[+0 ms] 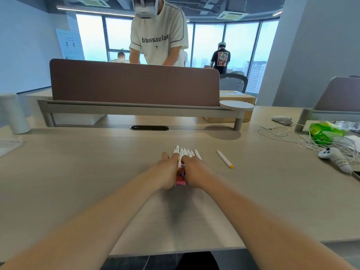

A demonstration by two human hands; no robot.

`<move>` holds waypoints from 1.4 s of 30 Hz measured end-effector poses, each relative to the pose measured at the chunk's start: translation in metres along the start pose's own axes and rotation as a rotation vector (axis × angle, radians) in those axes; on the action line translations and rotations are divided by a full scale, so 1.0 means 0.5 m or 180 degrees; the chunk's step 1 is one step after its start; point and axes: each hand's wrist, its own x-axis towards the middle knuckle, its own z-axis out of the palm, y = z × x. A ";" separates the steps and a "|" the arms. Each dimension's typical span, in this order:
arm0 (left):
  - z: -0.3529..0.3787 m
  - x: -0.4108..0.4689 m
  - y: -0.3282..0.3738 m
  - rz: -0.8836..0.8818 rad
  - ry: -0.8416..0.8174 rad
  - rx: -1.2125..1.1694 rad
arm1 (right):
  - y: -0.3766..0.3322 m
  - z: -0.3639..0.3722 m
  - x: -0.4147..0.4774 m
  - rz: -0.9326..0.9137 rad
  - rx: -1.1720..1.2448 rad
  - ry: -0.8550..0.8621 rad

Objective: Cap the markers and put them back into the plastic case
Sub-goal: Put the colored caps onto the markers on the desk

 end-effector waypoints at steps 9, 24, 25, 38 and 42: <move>0.014 -0.007 0.002 0.0017 -0.0047 -0.0384 | -0.004 0.000 -0.003 -0.0045 -0.0114 0.0066; 0.022 -0.034 0.004 -0.0255 -0.0179 -0.1243 | -0.018 -0.003 -0.016 0.0015 -0.0269 0.0127; 0.023 -0.035 0.002 -0.0264 -0.0090 -0.1290 | -0.018 -0.003 -0.017 0.0031 -0.0281 0.0134; 0.015 -0.047 0.009 -0.0078 -0.0271 -0.0946 | -0.018 -0.006 -0.026 0.0068 -0.0309 0.0128; 0.007 -0.046 0.007 -0.0062 -0.0299 -0.1047 | -0.015 -0.009 -0.030 0.0095 -0.0273 0.0187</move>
